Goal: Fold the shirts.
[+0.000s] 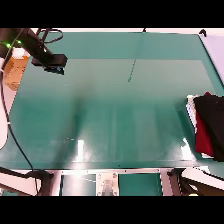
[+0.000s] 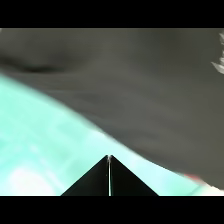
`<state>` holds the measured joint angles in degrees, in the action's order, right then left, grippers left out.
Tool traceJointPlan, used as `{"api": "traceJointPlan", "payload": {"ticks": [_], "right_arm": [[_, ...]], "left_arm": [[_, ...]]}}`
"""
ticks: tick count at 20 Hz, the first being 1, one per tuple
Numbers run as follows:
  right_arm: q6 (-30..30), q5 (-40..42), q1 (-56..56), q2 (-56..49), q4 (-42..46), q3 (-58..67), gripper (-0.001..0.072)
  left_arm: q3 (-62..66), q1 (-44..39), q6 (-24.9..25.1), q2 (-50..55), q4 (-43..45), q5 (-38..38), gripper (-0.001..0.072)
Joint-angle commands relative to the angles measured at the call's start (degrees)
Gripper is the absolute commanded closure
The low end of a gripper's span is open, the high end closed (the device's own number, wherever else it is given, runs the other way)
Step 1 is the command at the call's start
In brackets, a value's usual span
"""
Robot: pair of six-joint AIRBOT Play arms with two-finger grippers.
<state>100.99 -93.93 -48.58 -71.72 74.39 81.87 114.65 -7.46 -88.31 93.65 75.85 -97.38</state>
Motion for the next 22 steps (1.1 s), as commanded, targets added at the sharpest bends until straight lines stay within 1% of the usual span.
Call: {"api": "traceJointPlan", "payload": {"ticks": [1, 3, 5, 8, 9, 11, 13, 15, 19, 22], "right_arm": [[-5.9, 8.2, 13.0, 1.9, -8.2, 2.6, 0.0697], [-8.5, 9.7, 20.4, 5.3, -7.4, -2.3, 0.0697], [-10.3, 11.9, 27.5, 10.4, -7.3, -11.0, 0.0697], [-10.9, 16.4, 37.7, 20.1, -7.6, -27.6, 0.0696], [-10.8, 17.5, 40.7, 22.8, -7.8, -32.2, 0.0696], [-10.4, 20.0, 45.8, 26.8, -8.0, -38.9, 0.0696], [-10.4, 21.5, 48.7, 28.2, -8.0, -40.7, 0.0697], [-9.8, 19.3, 50.0, 28.2, -8.0, -40.8, 0.0696], [-9.8, 19.0, 50.2, 28.2, -8.0, -40.8, 0.0696], [-9.8, 19.0, 50.2, 28.2, -8.0, -40.8, 0.0696]], "left_arm": [[-2.8, 0.0, -1.9, -2.6, -5.3, 0.2, 0.0681], [-11.7, 0.0, -2.4, -9.7, -5.7, 2.5, 0.0681], [-25.0, 0.0, -3.0, -19.3, -5.2, 6.2, 0.0681], [-50.5, 0.0, -4.2, -35.8, -5.6, 13.3, 0.0681], [-57.7, 0.0, -4.5, -40.2, -5.7, 14.4, 0.0681], [-66.4, 0.0, -4.7, -45.4, -5.7, 14.4, 0.0681], [-68.5, 0.0, -4.7, -46.3, -6.0, 14.0, 0.068], [-68.2, 0.0, -4.7, -46.3, -6.0, 14.5, 0.068], [-68.2, 0.0, -4.7, -46.3, -6.0, 12.3, 0.068], [-68.2, 0.0, -4.7, -46.3, -6.0, 12.4, 0.068]]}}
